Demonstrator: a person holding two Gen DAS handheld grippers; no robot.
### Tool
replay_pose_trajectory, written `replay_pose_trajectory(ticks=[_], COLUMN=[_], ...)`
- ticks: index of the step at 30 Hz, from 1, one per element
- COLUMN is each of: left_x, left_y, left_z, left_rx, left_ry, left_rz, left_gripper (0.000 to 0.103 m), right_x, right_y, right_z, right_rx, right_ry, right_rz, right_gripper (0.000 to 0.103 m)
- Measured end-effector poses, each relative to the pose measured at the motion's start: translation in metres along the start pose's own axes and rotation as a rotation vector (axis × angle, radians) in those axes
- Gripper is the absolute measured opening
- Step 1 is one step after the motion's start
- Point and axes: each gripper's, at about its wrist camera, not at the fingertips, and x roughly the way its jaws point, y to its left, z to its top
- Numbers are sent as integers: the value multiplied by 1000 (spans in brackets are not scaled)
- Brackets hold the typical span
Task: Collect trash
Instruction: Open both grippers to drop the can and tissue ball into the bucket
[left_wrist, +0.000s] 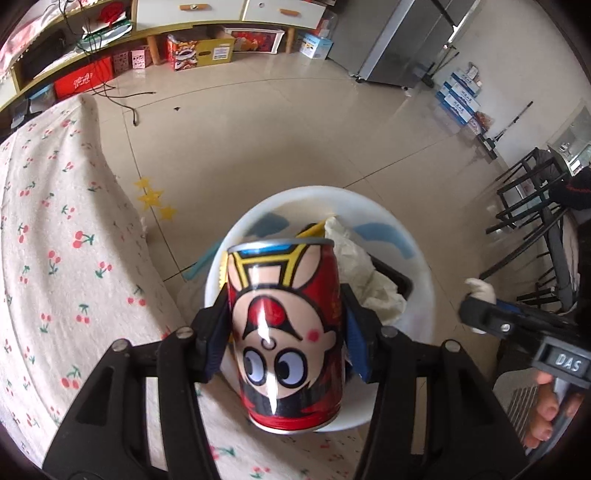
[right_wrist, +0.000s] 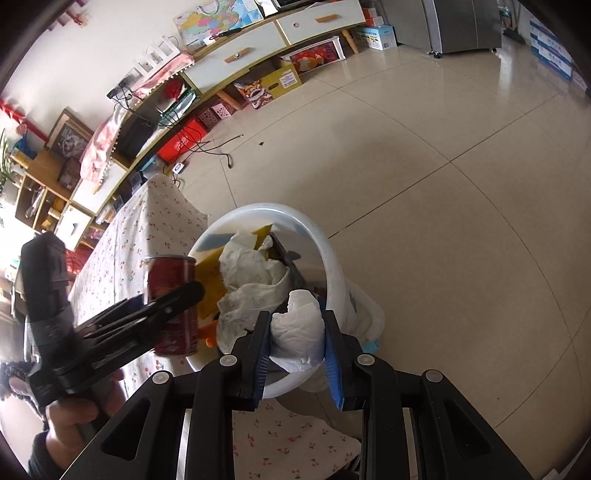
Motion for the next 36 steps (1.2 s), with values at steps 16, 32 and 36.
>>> replay_pose_trajectory(ticks=[16, 32, 36], left_x=[-36, -79, -89], left_y=[15, 52, 60], left_z=[-3, -45, -56], left_rx=[-41, -95, -113], left_ry=[-52, -97, -103], left_rz=[-45, 126, 163], left_gripper=[75, 93, 95], right_x=[11, 21, 17], right_y=[10, 15, 16], right_z=[5, 14, 12], right_rx=[-5, 63, 66], right_ry=[25, 22, 13], right_rz=[-16, -23, -22], right_gripper=[28, 61, 61])
